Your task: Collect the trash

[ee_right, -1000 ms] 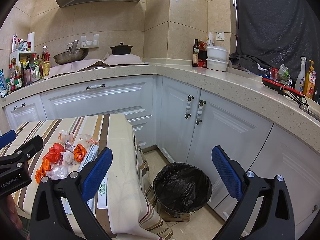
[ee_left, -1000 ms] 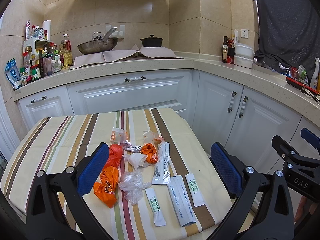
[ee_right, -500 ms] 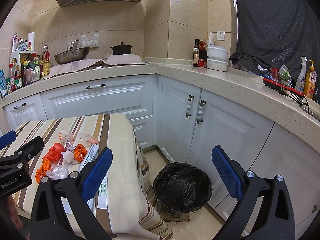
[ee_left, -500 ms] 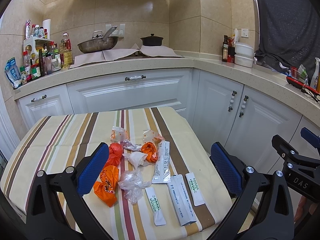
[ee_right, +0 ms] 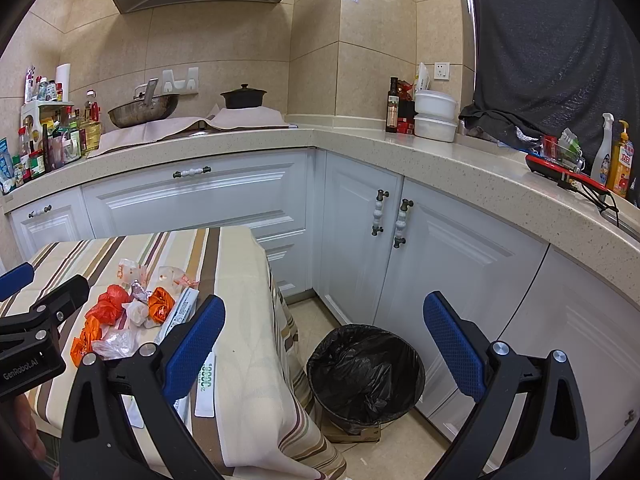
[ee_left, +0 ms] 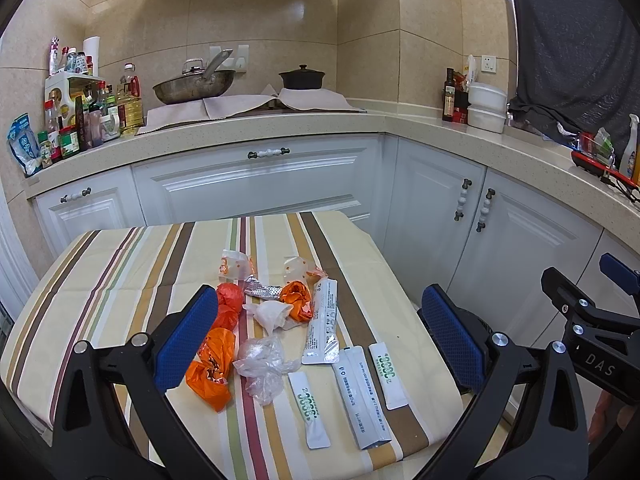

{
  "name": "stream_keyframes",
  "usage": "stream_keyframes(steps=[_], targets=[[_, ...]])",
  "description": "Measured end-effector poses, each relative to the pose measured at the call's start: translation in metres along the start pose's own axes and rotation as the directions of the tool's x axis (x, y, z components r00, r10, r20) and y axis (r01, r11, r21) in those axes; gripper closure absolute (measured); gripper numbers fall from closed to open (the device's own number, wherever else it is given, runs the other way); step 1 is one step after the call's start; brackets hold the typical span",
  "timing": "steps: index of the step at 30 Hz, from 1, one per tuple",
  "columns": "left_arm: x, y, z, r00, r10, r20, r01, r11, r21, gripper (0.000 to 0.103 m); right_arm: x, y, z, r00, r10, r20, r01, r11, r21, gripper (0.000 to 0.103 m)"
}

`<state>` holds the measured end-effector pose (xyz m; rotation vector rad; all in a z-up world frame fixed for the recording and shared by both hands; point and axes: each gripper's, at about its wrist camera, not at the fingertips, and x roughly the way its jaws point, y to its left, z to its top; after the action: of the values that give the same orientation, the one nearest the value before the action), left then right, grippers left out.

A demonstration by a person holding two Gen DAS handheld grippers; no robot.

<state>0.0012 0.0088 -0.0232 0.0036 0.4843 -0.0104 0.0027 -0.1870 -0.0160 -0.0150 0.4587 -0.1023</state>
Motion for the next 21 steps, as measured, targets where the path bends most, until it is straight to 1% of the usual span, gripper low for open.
stream_keyframes(steps=[11, 16, 21], targets=[[0.001, -0.002, -0.001, 1.0, 0.001, -0.004, -0.001, 1.0, -0.001, 0.003, 0.001, 0.0, 0.0, 1.0, 0.0, -0.003, 0.0, 1.0, -0.001, 0.006], [0.0, -0.003, -0.004, 1.0, 0.004, -0.01, -0.004, 1.0, -0.003, 0.003, 0.005, 0.006, -0.007, 1.0, 0.002, -0.009, -0.002, 1.0, -0.001, 0.006], [0.002, 0.005, -0.007, 1.0, 0.009, -0.019, -0.01, 1.0, -0.017, 0.003, 0.011, 0.009, -0.015, 1.0, 0.013, -0.017, -0.013, 1.0, 0.003, 0.006]])
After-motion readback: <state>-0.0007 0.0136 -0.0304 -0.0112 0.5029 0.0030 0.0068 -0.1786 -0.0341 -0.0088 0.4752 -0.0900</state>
